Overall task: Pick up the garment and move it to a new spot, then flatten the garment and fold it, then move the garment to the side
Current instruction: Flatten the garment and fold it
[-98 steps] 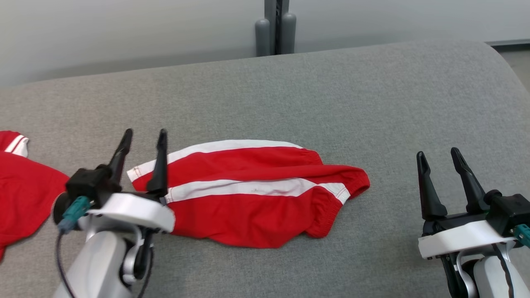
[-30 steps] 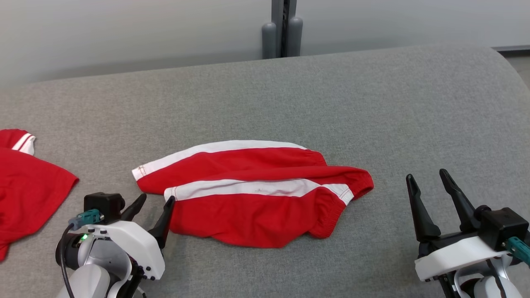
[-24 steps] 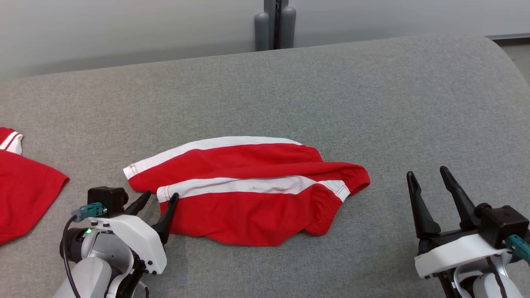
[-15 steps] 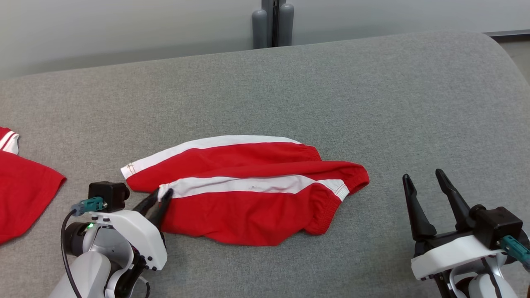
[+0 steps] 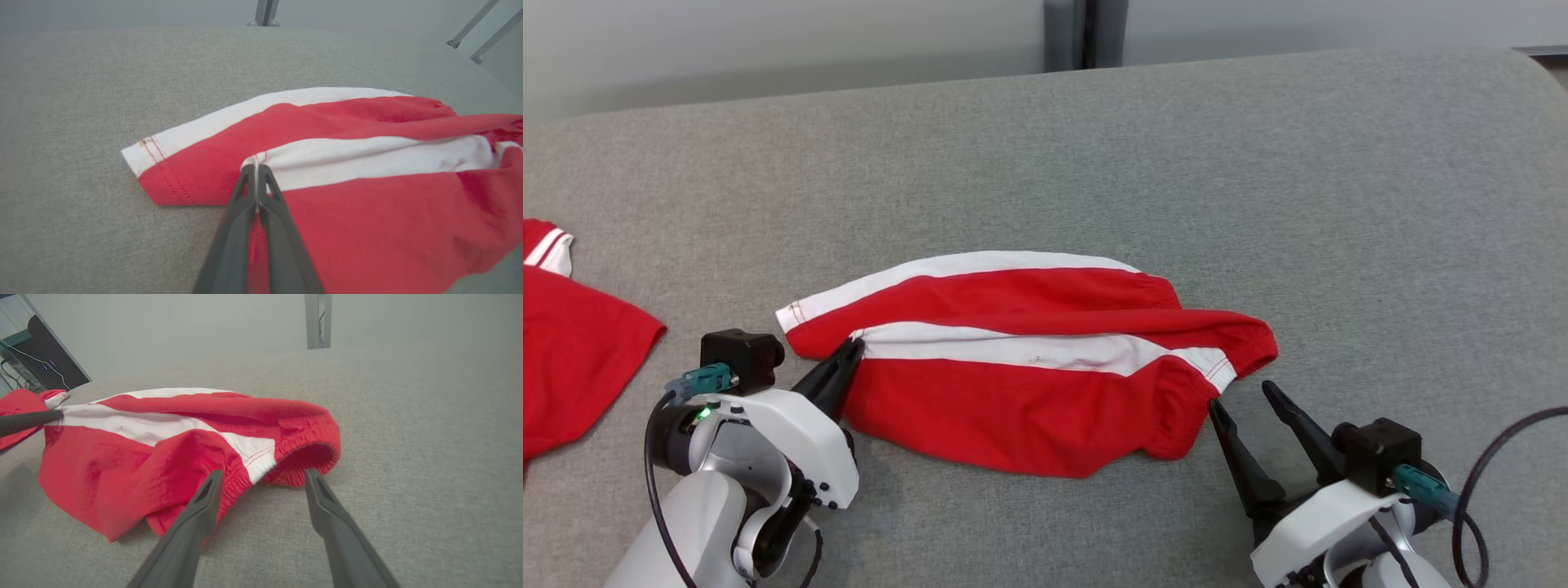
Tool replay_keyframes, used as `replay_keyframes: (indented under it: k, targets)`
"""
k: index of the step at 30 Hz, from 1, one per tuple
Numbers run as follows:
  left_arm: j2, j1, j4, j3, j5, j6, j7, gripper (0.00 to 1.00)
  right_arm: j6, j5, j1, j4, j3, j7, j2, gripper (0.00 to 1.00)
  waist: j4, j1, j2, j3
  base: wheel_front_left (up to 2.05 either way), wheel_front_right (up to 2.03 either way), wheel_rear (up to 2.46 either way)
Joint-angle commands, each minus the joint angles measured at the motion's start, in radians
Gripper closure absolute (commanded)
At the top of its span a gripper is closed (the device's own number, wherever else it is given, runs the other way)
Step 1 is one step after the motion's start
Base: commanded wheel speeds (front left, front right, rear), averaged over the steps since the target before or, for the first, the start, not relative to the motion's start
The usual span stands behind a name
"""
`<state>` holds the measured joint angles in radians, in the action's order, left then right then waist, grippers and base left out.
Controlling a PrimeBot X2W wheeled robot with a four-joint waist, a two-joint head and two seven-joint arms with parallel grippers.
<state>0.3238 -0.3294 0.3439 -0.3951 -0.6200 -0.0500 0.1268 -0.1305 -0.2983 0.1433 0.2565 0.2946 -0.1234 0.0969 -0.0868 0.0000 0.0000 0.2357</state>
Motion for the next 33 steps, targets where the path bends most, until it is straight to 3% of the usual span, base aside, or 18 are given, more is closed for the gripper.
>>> replay_keyframes:
  k: [1, 7, 8, 9, 10, 11, 24, 33]
  targets:
    - [-0.001, -0.021, -0.003, 0.0, 0.006, 0.006, -0.006, 1.0, 0.0, -0.018, 0.024, 0.023, 0.013, -0.007, 0.006, 0.0, 0.012, 0.0, 0.0, 0.011, 0.0, 0.0, 0.0]
    - [-0.005, -0.037, -0.003, -0.007, 0.014, 0.008, -0.025, 1.0, -0.001, -0.06, 0.089, 0.107, 0.054, -0.033, 0.008, 0.0, 0.03, 0.0, 0.0, 0.028, 0.0, 0.0, 0.0]
    - [-0.005, -0.037, -0.003, -0.007, 0.014, 0.009, -0.029, 1.0, -0.001, -0.066, 0.097, 0.116, 0.06, -0.034, 0.009, 0.06, 0.033, 0.0, 0.0, 0.03, 0.0, 0.0, 0.0]
    - [-0.005, -0.037, -0.004, -0.008, 0.016, 0.008, -0.033, 1.0, -0.001, -0.073, 0.106, 0.124, 0.061, -0.038, 0.012, 0.56, 0.035, 0.0, 0.0, 0.033, 0.0, 0.0, 0.0]
    - [-0.005, -0.038, -0.004, -0.008, 0.019, 0.009, -0.037, 1.0, -0.001, -0.078, 0.115, 0.13, 0.063, -0.04, 0.016, 0.84, 0.037, 0.0, 0.0, 0.035, 0.0, 0.0, 0.0]
    - [-0.005, -0.042, -0.005, -0.008, 0.021, 0.01, -0.042, 1.0, -0.001, -0.087, 0.121, 0.135, 0.074, -0.034, 0.02, 1.0, 0.038, 0.0, 0.0, 0.037, 0.0, 0.0, 0.0]
    - [0.007, -0.073, -0.073, 0.027, 0.048, 0.034, -0.164, 1.0, -0.001, -0.096, 0.191, 0.027, 0.074, -0.082, 0.094, 1.0, 0.025, 0.0, 0.0, 0.022, 0.0, 0.0, 0.0]
    - [0.021, -0.147, -0.271, 0.054, 0.097, 0.078, -0.228, 1.0, 0.0, -0.068, 0.288, -0.196, 0.023, -0.04, 0.179, 1.0, 0.016, 0.0, 0.0, -0.055, 0.0, 0.0, 0.0]
